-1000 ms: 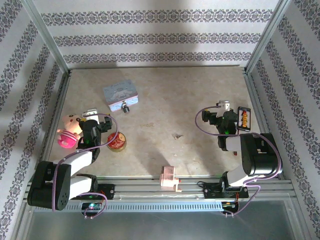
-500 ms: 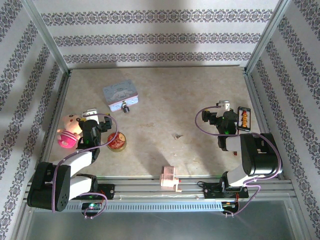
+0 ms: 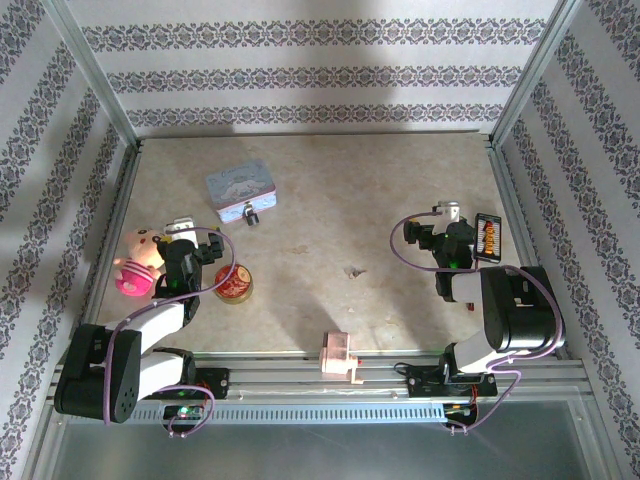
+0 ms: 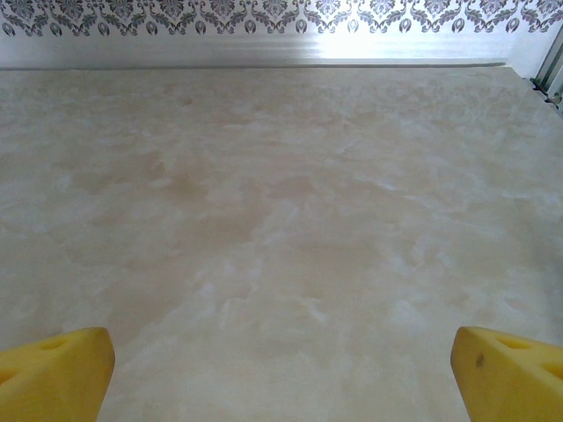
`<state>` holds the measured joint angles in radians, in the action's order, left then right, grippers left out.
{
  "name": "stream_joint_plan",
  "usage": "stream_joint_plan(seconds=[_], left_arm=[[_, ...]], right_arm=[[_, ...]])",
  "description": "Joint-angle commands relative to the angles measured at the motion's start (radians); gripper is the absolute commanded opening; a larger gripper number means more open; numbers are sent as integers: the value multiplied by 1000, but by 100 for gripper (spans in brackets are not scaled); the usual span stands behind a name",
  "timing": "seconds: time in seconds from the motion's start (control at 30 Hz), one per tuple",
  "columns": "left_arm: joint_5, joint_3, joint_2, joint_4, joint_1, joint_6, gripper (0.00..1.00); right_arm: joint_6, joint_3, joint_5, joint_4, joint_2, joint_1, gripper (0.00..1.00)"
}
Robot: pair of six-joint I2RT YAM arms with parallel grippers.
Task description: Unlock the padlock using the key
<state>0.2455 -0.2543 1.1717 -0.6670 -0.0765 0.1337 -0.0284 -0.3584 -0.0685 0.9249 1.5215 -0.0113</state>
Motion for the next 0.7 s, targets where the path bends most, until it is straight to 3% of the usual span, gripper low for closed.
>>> stream_joint_plan(seconds=[0.0,0.67], left_arm=[[23,-4,0,-28,11,-12,99],[37,-13,-35,5,12,-18,99]], right_arm=[[-9,-16,-7,29,9,-4,98],[-12,-20,3,20,4,-3,98]])
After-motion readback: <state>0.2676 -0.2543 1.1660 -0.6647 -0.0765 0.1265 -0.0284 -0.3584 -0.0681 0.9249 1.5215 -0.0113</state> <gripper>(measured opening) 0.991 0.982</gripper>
